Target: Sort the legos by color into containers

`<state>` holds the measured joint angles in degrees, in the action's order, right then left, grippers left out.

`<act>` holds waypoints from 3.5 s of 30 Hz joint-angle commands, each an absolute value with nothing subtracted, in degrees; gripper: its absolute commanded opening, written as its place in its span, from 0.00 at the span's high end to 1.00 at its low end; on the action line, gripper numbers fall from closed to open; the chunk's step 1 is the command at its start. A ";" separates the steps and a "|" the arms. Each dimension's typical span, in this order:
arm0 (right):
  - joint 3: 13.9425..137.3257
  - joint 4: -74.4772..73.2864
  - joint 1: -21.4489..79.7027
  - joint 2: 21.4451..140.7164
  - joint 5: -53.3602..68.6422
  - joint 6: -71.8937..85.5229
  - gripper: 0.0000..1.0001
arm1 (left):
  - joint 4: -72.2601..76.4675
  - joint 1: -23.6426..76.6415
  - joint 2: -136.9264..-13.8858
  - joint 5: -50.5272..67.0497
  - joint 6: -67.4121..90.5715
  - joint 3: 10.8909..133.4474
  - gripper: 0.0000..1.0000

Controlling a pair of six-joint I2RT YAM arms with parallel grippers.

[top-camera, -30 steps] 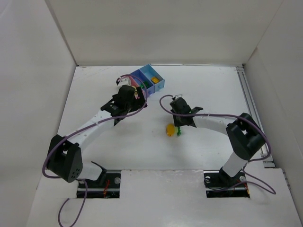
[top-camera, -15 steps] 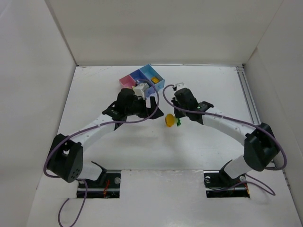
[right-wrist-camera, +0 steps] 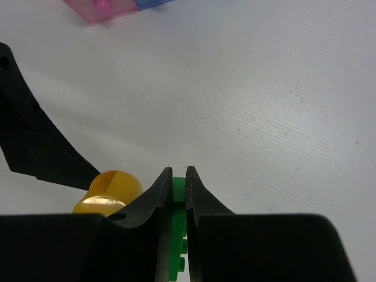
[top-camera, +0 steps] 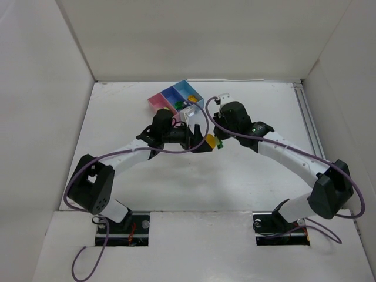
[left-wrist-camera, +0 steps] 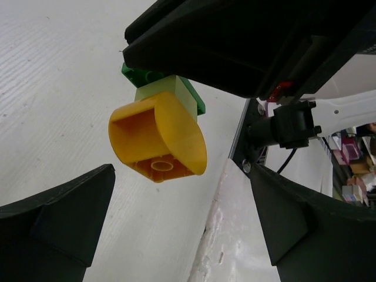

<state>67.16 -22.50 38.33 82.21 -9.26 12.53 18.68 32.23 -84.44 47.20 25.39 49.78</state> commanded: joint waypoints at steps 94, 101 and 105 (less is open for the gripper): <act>75.06 18.28 15.38 99.84 85.94 0.78 0.26 | 29.88 11.51 -73.83 68.98 18.64 51.94 1.00; 70.40 18.28 18.02 93.69 89.30 -3.34 0.21 | 29.88 15.73 -73.13 69.52 15.56 50.71 1.00; 70.40 18.28 19.07 92.55 89.91 -2.81 0.20 | 29.88 16.35 -73.73 69.52 15.56 50.71 1.00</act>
<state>70.08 15.86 18.72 95.37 81.87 -1.30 26.02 15.99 -74.37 66.65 17.26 51.07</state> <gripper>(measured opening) 0.802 0.334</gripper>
